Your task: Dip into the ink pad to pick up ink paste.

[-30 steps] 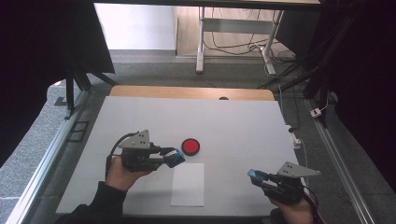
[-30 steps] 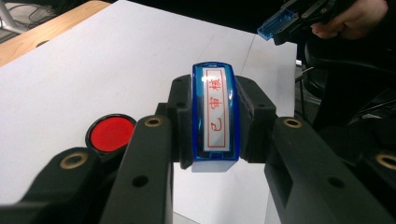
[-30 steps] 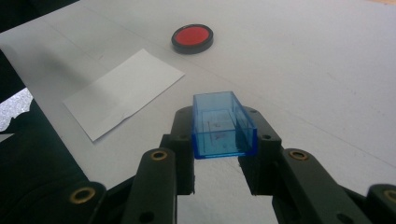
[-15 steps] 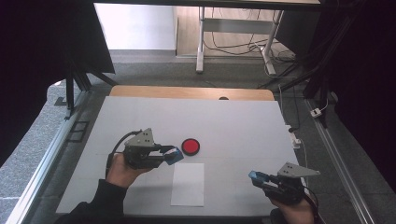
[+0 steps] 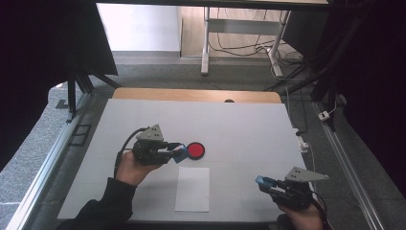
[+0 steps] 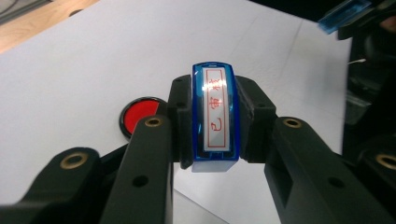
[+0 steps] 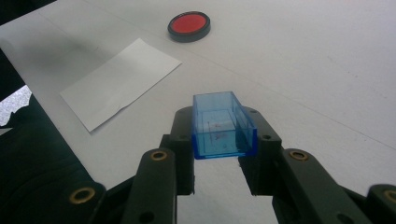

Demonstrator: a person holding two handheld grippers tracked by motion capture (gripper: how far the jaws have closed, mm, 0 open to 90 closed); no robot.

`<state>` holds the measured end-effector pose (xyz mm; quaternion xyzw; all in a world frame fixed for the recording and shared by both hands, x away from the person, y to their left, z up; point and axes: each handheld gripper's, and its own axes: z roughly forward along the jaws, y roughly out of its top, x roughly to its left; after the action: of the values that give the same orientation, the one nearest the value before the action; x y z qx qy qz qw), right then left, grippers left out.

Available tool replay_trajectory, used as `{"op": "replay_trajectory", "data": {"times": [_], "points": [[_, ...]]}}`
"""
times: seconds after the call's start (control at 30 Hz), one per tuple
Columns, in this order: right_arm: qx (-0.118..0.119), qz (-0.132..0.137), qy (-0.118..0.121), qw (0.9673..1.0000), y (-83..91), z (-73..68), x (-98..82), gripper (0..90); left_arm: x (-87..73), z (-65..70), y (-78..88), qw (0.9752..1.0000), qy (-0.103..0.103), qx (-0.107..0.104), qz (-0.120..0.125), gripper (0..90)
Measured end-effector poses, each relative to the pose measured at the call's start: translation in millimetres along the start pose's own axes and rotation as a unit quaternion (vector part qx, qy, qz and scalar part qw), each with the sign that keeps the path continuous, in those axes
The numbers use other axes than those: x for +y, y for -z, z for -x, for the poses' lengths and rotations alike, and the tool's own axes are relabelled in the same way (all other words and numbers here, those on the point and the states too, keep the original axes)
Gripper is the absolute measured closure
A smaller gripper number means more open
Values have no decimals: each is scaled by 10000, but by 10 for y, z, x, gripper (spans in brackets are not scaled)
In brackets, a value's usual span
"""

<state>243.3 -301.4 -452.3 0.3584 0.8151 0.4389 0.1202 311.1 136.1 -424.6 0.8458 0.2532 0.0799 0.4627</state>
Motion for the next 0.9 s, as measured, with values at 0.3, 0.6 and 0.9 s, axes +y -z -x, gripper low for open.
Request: {"op": "replay_trajectory", "data": {"times": [0.3,0.6,0.9], "points": [[19,-12,7,10000,-1,1,1,689,41,-108,-139,9998,173,105,-91,700],[39,-25,18,10000,-5,-2,2,688,109,-222,-296,9992,241,251,-189,702],[48,-43,28,10000,-5,-2,3,688,197,-292,-532,9984,188,388,-363,702]]}}
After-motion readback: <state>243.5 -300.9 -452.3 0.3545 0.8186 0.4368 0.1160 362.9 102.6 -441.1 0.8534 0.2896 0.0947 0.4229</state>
